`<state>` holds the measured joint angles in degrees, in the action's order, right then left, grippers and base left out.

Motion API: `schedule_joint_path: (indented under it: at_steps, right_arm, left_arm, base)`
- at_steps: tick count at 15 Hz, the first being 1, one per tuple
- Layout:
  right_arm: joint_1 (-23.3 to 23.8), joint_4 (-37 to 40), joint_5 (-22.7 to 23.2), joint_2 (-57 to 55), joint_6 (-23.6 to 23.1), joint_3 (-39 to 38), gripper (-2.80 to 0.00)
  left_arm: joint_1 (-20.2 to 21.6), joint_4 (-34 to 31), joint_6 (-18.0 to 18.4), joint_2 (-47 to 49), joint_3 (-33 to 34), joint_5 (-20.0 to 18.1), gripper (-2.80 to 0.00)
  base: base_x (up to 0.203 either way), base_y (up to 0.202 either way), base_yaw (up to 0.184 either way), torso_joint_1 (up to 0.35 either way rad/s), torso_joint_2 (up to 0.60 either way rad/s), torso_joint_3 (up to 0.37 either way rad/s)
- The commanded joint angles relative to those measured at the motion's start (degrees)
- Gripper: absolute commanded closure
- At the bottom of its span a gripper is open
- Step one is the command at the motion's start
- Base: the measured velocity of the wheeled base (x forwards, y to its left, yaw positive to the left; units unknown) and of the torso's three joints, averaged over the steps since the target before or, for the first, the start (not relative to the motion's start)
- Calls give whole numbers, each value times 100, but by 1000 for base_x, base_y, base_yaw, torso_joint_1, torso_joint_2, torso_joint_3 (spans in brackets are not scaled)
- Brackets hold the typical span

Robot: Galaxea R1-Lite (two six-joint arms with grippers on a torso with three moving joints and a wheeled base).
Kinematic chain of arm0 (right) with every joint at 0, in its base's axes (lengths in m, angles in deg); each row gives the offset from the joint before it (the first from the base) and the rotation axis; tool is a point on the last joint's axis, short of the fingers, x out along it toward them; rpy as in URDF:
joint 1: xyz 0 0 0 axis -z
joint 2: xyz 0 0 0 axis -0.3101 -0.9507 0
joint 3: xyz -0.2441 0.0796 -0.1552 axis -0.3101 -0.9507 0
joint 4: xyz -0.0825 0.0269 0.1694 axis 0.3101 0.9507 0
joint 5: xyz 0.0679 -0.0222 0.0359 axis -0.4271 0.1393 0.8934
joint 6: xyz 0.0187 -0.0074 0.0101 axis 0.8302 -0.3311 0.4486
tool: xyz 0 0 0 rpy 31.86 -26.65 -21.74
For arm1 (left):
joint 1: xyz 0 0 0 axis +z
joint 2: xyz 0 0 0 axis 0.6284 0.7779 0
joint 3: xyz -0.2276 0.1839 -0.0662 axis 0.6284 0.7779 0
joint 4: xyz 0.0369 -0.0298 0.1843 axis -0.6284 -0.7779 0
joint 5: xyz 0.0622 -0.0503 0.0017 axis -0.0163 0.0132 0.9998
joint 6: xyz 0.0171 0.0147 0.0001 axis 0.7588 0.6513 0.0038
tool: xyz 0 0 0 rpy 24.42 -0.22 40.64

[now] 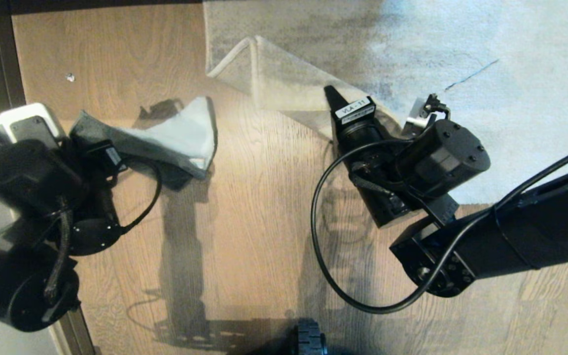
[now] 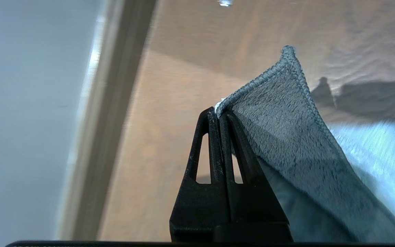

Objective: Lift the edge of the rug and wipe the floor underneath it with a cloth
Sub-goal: Wipe the floor under the carpet with a rag

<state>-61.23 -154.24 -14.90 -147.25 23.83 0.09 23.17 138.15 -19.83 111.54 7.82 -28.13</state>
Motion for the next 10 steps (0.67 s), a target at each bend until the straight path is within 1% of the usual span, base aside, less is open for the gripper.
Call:
schedule_joint_path:
  at_steps: [1, 4, 7, 10]
  right_arm:
    - [-8, -277, -16, 8, 28, -18, 0]
    - [-8, -277, -18, 53, 10, -18, 0]
    - [-16, -277, -18, 92, -4, -40, 0]
    - [-25, -277, -18, 174, -79, -106, 0]
  left_arm:
    - [118, 89, 14, -604, 493, -5, 0]
    - [147, 89, 23, -1063, 1090, -19, 0]
    - [158, 94, 124, -1599, 1620, -21, 0]
    - [415, 91, 218, -2035, 2081, -72, 0]
  base:
    - [0, 0, 0, 0, 0, 0]
    - [0, 0, 0, 0, 0, 0]
    - [0, 0, 0, 0, 0, 0]
    - [0, 0, 0, 0, 0, 0]
